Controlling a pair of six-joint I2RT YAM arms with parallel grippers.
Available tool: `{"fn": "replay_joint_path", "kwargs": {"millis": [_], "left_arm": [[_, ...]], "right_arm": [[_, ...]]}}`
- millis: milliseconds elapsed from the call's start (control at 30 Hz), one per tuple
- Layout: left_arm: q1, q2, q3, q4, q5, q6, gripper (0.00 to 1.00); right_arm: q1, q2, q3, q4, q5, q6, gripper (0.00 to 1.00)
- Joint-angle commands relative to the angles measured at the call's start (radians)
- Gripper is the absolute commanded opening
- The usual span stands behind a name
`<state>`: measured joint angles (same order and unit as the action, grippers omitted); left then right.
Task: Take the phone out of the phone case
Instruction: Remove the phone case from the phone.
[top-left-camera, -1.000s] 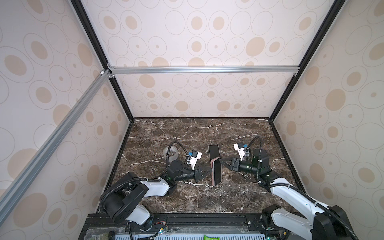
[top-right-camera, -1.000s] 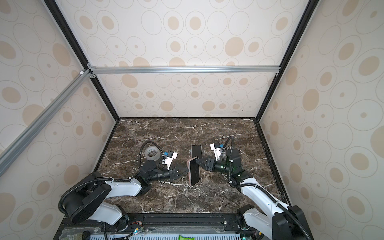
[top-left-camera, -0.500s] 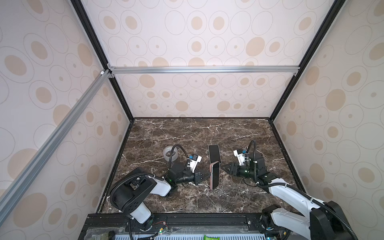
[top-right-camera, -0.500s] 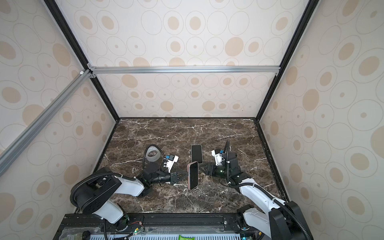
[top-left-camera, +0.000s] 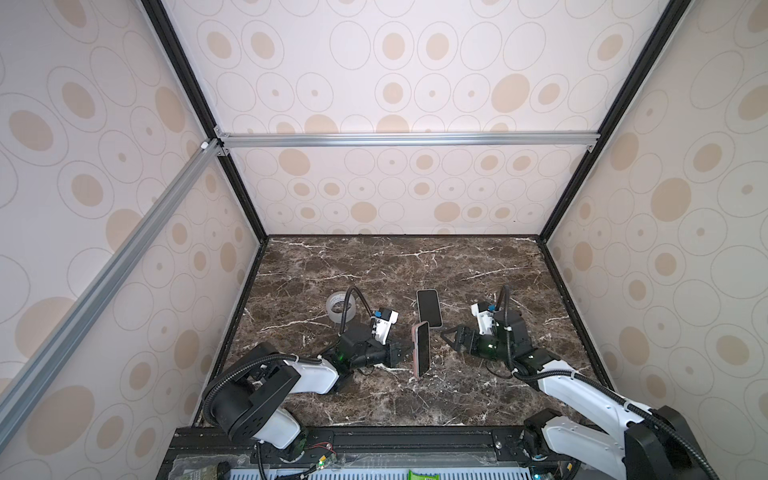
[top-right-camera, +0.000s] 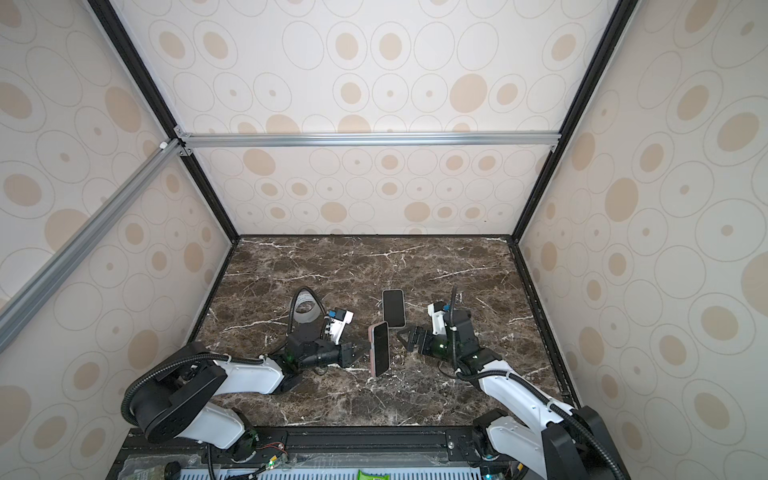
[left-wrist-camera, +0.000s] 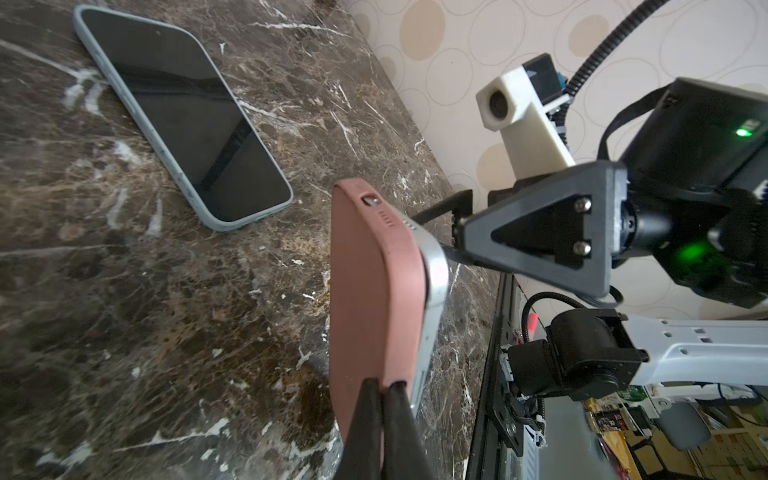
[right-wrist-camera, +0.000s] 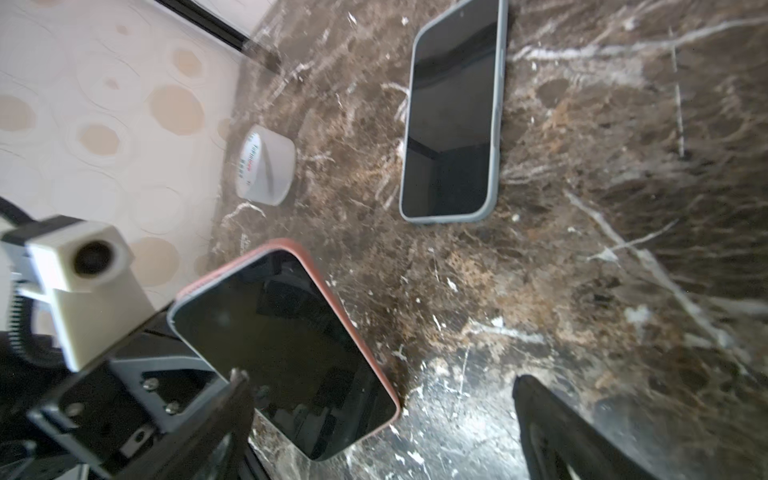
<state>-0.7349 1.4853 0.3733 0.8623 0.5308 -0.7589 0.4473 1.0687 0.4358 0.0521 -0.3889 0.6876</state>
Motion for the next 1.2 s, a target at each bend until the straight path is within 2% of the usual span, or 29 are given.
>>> {"fn": "replay_joint_path", "kwargs": {"millis": [0,100,233,333,600,1000,1167], "left_arm": [[0.002,-0.049,0.052,-0.064,-0.055,0.034,0.0],[0.002,-0.083,0.062,-0.118,-0.103,0.036,0.0],[0.002,-0.11,0.065,-0.131,-0.105,0.033,0.0],[0.002,-0.126,0.07,-0.138,-0.104,0.029,0.0],[0.002,-0.154,0.07,-0.165,-0.117,0.035,0.0],[0.002,-0.152,0.066,-0.141,-0.103,0.022,0.0],[0.002,-0.144,0.07,-0.133,-0.097,0.018,0.0]], "right_arm": [[0.099,0.03,0.104,-0.13,0.141,-0.019,1.0],[0.187,0.075,0.176,-0.163,0.225,0.007,1.0],[0.298,0.168,0.312,-0.244,0.33,0.029,0.96],[0.34,0.228,0.392,-0.284,0.378,0.039,0.94],[0.344,0.292,0.435,-0.277,0.387,0.074,0.83],[0.345,0.308,0.457,-0.376,0.463,0.106,0.73],[0.347,0.335,0.46,-0.288,0.366,0.083,0.73]]}}
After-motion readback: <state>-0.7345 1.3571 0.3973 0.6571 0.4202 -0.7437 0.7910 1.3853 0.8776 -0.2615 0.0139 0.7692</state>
